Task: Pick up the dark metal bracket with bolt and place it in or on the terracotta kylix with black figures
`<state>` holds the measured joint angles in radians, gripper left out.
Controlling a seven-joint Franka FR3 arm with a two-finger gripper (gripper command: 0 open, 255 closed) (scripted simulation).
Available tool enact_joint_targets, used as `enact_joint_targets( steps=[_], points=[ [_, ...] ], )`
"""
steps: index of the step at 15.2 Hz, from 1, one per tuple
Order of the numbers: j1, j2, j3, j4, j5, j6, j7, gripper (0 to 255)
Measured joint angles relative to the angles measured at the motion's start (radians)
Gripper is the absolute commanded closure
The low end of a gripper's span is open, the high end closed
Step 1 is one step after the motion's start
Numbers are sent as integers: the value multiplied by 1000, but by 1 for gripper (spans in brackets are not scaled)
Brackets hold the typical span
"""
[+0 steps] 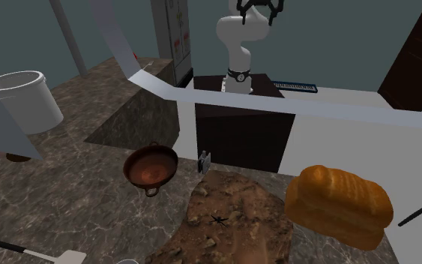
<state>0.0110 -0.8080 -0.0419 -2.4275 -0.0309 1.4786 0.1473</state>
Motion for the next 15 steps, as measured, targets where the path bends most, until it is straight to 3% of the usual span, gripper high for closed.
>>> enact_joint_targets(
  steps=[2, 5, 15],
  points=[
    [-1, 0, -3, -14, -3, 16, -3, 0],
    [-13, 27, -30, -72, -26, 110, -26, 0],
    [-54, 250, -137, -198, -96, 502, -107, 0]
  ],
)
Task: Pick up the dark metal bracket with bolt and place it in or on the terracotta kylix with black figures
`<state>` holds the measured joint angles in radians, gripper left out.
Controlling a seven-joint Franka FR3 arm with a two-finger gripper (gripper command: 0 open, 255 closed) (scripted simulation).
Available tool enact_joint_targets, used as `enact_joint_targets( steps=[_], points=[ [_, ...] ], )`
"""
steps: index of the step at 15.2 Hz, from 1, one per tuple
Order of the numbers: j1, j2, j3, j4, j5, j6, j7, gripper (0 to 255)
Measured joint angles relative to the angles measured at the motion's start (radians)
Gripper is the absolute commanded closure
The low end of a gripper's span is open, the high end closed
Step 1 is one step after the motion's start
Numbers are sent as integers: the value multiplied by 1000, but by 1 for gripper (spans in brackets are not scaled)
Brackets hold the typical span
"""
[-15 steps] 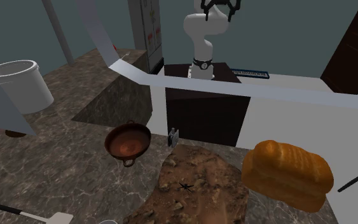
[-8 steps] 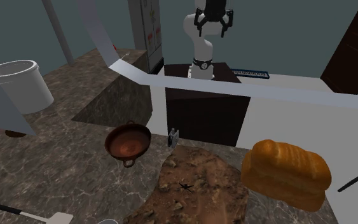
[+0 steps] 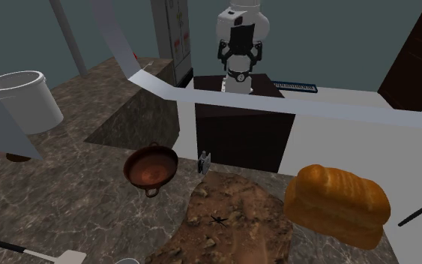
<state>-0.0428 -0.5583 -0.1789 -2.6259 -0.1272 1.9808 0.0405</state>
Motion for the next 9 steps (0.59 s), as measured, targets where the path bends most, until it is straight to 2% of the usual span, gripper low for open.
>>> enact_joint_targets(
  steps=[3, 9],
  points=[
    [-8, 92, -31, -22, -11, 127, -22, 0],
    [-13, 324, -95, 8, 3, 355, -91, 0]
  ],
)
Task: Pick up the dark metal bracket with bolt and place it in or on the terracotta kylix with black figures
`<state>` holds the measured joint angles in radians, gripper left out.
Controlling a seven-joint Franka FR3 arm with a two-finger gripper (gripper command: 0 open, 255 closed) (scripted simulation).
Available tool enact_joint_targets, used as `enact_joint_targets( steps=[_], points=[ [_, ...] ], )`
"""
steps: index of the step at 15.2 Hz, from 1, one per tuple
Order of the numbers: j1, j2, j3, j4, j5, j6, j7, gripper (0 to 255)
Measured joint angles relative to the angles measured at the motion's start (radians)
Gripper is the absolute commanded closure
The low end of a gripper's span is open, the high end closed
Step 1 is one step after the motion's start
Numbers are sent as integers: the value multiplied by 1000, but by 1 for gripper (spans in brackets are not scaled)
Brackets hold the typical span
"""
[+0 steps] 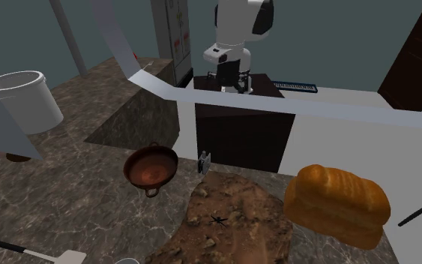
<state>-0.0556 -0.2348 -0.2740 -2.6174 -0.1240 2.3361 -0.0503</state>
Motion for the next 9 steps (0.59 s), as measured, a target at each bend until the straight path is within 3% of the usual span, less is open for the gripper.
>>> enact_joint_targets(
  steps=[5, 9],
  points=[
    [1, 215, -37, 53, 72, 179, -87, 0],
    [-15, 404, -30, 147, 181, 282, -180, 0]
  ],
)
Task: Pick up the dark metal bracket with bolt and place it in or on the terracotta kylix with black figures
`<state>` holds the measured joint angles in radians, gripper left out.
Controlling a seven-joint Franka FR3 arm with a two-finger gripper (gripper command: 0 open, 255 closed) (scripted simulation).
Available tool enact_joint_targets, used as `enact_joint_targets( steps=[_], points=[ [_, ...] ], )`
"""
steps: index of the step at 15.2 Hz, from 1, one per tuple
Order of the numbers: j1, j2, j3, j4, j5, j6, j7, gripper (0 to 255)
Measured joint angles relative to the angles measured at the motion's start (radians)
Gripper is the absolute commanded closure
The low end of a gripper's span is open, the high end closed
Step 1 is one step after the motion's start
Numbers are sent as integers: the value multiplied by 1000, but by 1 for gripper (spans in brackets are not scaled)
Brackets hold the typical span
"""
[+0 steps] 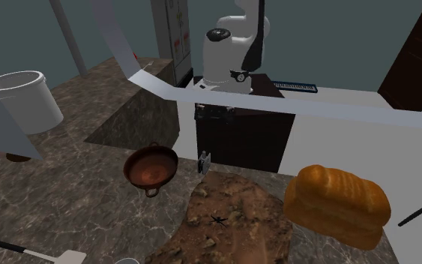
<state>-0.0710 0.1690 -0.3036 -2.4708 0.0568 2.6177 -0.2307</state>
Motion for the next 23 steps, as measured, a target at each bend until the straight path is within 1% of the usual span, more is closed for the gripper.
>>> enact_joint_targets(
  steps=[2, 3, 5, 6, 13, 20, 21, 23],
  points=[
    [-28, 91, 17, 44, 57, 51, -56, 0],
    [-42, 134, 28, 79, 80, 61, -76, 0],
    [-73, 215, 54, 131, 122, 96, -114, 0],
    [-83, 235, 61, 140, 132, 108, -125, 0],
    [-122, 340, 105, 177, 177, 178, -161, 0],
    [-127, 354, 111, 181, 182, 188, -165, 0],
    [-127, 355, 111, 181, 182, 189, -165, 255],
    [-127, 355, 111, 181, 182, 189, -165, 255]
  ],
)
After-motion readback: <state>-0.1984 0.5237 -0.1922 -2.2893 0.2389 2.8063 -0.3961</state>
